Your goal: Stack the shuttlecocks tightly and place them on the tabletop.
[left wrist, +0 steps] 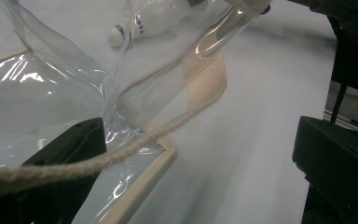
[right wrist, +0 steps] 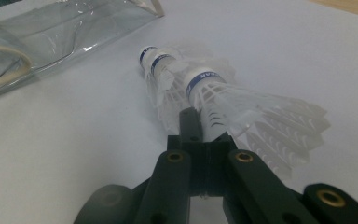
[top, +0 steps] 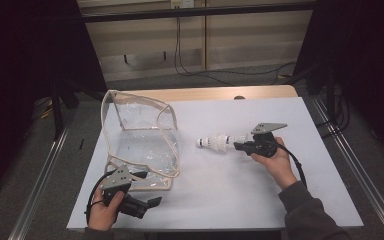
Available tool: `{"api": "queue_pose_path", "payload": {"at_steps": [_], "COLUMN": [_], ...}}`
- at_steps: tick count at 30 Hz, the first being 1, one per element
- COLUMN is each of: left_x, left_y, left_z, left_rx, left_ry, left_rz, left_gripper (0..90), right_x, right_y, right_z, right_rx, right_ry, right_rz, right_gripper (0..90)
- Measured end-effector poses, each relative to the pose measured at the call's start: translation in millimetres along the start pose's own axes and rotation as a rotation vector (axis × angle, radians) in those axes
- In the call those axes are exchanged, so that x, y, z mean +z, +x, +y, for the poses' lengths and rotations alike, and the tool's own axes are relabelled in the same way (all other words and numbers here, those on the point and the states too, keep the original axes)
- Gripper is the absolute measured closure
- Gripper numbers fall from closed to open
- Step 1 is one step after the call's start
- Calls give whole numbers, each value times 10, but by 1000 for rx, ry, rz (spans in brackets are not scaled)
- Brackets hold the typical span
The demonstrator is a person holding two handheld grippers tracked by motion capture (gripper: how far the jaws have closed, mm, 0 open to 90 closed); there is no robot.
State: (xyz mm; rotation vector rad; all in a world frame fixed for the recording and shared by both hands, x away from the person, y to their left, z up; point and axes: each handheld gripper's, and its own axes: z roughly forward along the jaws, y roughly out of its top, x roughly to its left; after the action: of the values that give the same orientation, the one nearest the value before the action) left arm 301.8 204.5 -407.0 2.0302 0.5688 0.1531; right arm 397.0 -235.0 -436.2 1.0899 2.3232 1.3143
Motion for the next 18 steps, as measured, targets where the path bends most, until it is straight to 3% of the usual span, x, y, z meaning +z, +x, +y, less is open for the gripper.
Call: {"api": "queue_pose_path", "payload": {"at_steps": [18], "left_x": [3], "left_y": [1], "left_z": [-1], "left_rx": [-1], "left_ry": [1], "left_rz": [-3], "left_gripper": [29], "right_x": [72], "right_y": [29], "right_z": [18], "right_rx": [-9], "right_ry": [10], "right_rz": [4], "right_gripper": [900]}}
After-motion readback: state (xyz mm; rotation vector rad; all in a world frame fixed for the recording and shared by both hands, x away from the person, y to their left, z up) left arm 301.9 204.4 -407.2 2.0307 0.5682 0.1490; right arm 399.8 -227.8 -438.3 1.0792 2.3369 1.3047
